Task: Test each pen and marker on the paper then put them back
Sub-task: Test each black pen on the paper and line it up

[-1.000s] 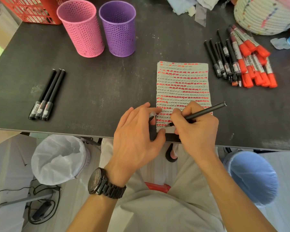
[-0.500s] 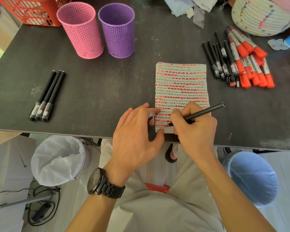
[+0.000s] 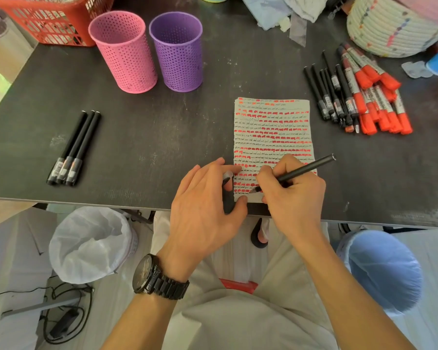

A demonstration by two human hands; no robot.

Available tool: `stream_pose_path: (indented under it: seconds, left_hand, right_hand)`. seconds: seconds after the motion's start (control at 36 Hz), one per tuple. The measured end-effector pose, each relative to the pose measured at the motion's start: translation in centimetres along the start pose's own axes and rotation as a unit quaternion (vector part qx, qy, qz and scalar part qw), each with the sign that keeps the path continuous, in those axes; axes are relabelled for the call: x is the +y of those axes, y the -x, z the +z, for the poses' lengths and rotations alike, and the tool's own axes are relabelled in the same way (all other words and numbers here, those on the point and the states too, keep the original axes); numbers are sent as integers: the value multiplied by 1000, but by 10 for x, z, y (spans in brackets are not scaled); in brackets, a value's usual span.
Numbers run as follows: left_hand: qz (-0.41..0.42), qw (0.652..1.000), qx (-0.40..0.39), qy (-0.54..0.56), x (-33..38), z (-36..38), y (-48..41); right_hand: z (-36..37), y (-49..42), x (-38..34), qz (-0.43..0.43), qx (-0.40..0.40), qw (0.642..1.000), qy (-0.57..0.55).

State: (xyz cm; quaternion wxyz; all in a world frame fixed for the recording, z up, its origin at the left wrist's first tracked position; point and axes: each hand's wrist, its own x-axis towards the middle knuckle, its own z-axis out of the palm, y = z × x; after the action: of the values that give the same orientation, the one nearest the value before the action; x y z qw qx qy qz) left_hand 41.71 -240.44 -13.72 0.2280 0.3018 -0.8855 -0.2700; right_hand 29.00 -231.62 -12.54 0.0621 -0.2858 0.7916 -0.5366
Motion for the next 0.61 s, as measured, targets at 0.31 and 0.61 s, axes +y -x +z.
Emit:
stream_pose_path:
  seconds: [0.31,0.61]
  left_hand:
    - [0,1000,-10,0,0,-2,-1]
    - [-85,967,64,229,5,-20,20]
  right_hand:
    - [-6,-2,-7,29,35,989,-138]
    - [-33,26,-23,79,-2,949,-304]
